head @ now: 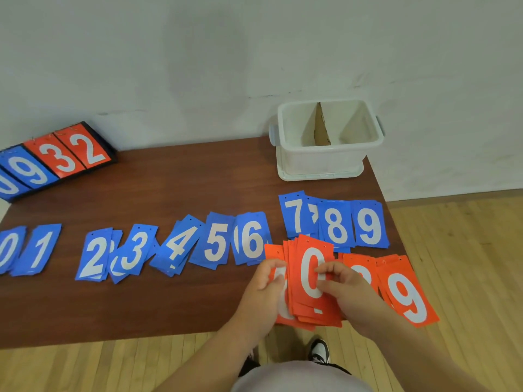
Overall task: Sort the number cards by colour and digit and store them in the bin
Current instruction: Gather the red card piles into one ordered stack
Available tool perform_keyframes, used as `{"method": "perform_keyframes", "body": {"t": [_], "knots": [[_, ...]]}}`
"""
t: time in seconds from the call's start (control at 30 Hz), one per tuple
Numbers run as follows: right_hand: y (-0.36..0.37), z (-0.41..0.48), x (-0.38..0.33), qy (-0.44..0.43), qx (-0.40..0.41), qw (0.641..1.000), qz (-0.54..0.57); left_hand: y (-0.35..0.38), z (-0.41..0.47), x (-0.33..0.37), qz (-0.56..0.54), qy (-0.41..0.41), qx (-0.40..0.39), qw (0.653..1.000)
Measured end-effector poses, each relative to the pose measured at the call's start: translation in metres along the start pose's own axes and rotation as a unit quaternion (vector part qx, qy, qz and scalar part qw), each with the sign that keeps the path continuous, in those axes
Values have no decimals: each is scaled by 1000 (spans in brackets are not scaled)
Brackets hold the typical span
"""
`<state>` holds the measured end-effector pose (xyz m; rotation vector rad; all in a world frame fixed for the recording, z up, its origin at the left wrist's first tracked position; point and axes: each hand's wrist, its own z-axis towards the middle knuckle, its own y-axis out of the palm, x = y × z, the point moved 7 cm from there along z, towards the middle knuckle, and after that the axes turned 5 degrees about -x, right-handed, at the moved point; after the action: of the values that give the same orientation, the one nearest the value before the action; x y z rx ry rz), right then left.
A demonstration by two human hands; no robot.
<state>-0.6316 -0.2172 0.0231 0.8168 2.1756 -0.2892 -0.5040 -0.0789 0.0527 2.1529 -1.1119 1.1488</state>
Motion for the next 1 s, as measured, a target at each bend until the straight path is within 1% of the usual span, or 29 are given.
{"method": "perform_keyframes", "body": {"t": [0.1,0.17,0.23,0.33,0.43,0.53,0.6,0.63,0.7,0.8,0.9,0.97,1.0], "knots": [[3,-4,-3,0,-18,1000,9,11,2,12,-16,7,-48,999],[5,-7,-5,-3,-23,999,26,20,4,19,3,16,-84,996],[4,-11,-8,-10,-20,999,45,27,8,24,39,14,-121,992],[-4,-16,-13,-24,-11,999,47,33,15,27,123,14,-166,978],[-17,-18,-17,-49,24,998,20,39,25,28,184,17,-175,967],[-39,-12,-15,-68,78,994,-41,43,39,19,206,11,-116,972],[-61,-10,-8,-62,124,986,-88,39,52,3,236,-27,-47,970],[-73,-9,-3,-55,149,983,-97,35,59,-6,254,-50,-7,966],[-94,-12,7,-39,191,976,-100,34,71,-22,311,-88,51,945],[-118,-17,17,-25,225,968,-107,54,86,-36,381,-111,82,914],[-130,-22,24,-21,224,970,-96,70,95,-44,400,-153,107,897],[-138,-24,28,-16,220,971,-94,73,97,-47,421,-168,125,883],[-142,-24,30,-12,216,972,-92,74,98,-48,421,-168,130,882]]}}
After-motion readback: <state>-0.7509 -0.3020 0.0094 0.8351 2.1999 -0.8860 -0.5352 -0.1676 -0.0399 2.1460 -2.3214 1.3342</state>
